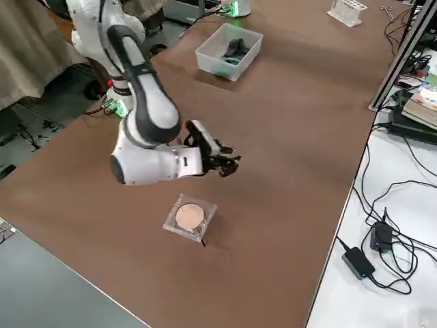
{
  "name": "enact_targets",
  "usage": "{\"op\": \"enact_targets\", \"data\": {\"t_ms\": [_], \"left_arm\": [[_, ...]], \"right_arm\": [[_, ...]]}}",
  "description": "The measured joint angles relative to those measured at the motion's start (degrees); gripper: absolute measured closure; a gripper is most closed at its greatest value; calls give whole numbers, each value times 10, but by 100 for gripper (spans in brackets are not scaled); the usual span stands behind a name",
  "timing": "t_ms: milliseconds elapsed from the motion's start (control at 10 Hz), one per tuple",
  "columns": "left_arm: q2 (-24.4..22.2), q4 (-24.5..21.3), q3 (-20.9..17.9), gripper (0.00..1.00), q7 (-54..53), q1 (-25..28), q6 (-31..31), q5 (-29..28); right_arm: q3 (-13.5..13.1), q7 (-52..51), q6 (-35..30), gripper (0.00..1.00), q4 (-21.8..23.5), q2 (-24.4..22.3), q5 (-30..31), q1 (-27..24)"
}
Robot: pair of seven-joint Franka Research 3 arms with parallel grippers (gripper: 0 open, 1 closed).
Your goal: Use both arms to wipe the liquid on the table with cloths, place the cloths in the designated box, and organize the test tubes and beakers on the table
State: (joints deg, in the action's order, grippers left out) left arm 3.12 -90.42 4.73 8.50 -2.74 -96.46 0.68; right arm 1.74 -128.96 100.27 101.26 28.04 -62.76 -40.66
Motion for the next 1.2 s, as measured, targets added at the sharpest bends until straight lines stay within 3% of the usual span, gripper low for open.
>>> {"op": "enact_targets", "data": {"t_ms": [300,600,800,1200], "left_arm": [[0,0,0,2,0,0,-1,0],[0,0,0,2,0,0,-1,0],[0,0,0,2,0,0,-1,0],[0,0,0,2,0,0,-1,0]], "right_arm": [[0,3,-56,59,-34,9,33,-51],[0,2,-90,59,-109,68,44,-86],[2,3,-101,59,-165,107,44,-92],[8,3,-101,58,-213,143,44,-95]]}}
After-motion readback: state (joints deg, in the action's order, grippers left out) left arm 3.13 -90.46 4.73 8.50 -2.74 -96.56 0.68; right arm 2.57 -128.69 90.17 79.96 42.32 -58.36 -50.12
